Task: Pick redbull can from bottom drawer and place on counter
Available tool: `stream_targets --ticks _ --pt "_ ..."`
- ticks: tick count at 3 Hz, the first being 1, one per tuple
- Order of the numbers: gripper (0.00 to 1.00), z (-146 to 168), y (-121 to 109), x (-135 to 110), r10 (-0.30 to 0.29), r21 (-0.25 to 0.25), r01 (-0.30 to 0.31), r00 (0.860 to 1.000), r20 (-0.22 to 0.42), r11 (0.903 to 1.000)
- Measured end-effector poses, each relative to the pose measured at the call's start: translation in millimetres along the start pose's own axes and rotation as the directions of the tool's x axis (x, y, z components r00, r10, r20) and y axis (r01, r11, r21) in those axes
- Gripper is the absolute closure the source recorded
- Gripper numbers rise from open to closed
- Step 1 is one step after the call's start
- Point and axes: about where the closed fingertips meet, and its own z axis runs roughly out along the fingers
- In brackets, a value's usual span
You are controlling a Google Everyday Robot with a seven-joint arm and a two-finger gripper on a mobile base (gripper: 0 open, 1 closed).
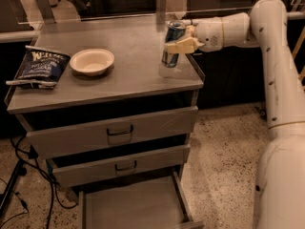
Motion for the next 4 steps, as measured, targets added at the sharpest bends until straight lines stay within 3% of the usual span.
stream_targets --ticks 2,4 --pt "1.00 18 6 24 0.048 -0.083 -0.054 0.997 -0.064 0.9951" --pt "1.00 24 -4 31 0.019 -0.047 -0.023 0.996 -0.089 0.9986"
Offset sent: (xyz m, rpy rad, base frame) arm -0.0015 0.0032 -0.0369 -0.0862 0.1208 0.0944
